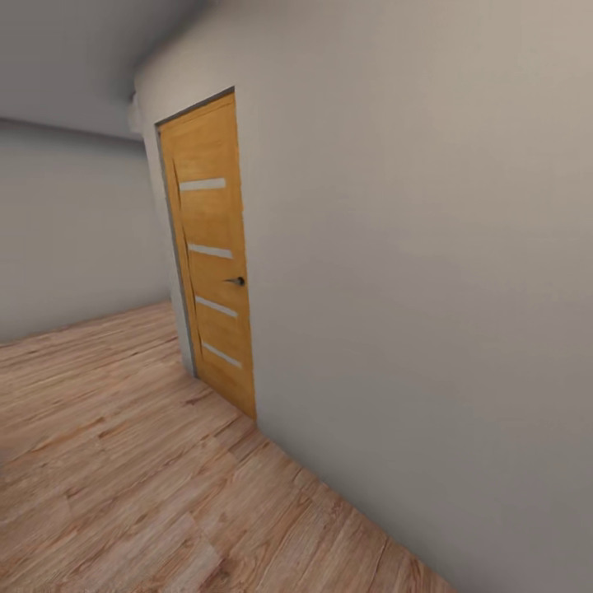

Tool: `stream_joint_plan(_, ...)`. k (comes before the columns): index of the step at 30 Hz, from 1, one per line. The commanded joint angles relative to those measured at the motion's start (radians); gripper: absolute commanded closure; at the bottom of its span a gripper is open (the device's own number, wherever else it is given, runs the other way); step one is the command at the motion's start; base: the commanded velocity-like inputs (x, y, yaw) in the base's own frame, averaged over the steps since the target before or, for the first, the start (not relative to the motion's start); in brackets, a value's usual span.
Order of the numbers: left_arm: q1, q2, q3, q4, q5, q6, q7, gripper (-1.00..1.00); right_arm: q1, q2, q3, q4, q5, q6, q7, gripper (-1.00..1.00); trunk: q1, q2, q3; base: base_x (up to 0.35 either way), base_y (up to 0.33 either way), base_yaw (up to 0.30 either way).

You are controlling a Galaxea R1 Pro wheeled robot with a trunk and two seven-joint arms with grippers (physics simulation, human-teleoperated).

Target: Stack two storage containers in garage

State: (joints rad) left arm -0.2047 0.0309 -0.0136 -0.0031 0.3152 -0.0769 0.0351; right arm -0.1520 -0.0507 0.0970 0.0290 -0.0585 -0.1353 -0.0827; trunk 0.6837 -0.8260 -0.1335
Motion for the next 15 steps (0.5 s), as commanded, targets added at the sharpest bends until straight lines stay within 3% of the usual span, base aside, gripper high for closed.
stream_joint_plan(1, -0.001, 0.0, -0.002, 0.001, 0.004, -0.003, 0.002, -1.0, -0.001, 0.0, 0.008, 0.003, -0.006, -0.006, -0.002, -1.0, 0.0, -0.001, -0.002, 0.0, 0.0, 0.267)
stream_joint_plan(15, -0.001, 0.0, -0.002, 0.001, 0.002, -0.003, -0.005, -1.0, -0.001, 0.001, 0.006, 0.003, -0.007, -0.004, -0.002, -1.0, 0.0, -0.001, -0.002, 0.0, 0.0, 0.267)
